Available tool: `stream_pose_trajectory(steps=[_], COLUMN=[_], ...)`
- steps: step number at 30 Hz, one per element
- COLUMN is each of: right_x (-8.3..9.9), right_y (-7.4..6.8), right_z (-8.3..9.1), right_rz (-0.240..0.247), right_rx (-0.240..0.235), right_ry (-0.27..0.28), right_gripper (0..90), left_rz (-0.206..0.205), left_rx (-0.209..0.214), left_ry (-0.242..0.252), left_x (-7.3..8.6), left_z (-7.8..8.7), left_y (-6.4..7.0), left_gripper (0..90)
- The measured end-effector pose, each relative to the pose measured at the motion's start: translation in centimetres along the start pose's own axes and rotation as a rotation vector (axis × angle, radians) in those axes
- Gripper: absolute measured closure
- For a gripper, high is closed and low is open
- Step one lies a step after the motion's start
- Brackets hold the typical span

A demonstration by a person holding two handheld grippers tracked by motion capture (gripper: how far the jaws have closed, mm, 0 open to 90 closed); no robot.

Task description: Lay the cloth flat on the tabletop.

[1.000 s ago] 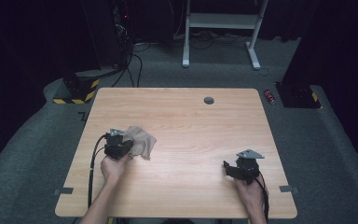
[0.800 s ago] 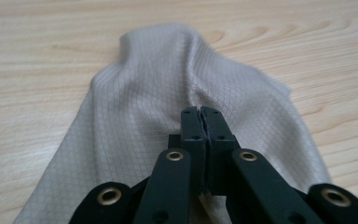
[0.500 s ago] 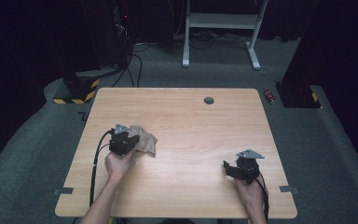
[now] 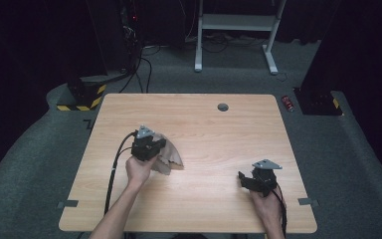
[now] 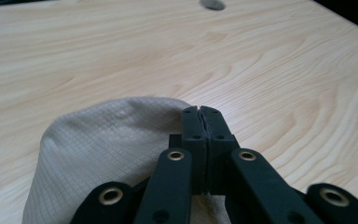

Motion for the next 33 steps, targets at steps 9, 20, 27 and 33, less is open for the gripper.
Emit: stream_pose_trajectory(steps=[9, 20, 27, 33], right_x=[0.0, 0.0, 0.0, 0.0], right_y=[0.0, 0.0, 0.0, 0.0], right_z=[0.0, 0.0, 0.0, 0.0], right_rz=[0.000, 0.000, 0.001, 0.003], right_rx=[0.000, -0.001, 0.000, -0.001], right_ry=[0.000, 0.000, 0.000, 0.000], right_gripper=[27.2, 27.2, 27.3, 27.7], left_rz=[-0.045, -0.114, -0.113, -0.112], left_rx=[0.118, 0.224, 0.280, 0.293], left_ry=[-0.005, -0.023, -0.034, -0.052], left_x=[-1.2, -2.0, -1.5, -0.2], left_z=[-1.6, -3.8, -5.2, -6.2], left_y=[4.0, 8.5, 10.4, 11.4], left_gripper=[89.2, 89.2, 89.0, 88.2])
Point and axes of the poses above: each handheld gripper's, and its own axes: z roughly backward along the jaws, x roughly out of its underside, y roughly to its right, the point moved 3 cm from there along -z, roughly forward along the jaws, and after that the axes turned 4 degrees about z, right-handed, at the moved point
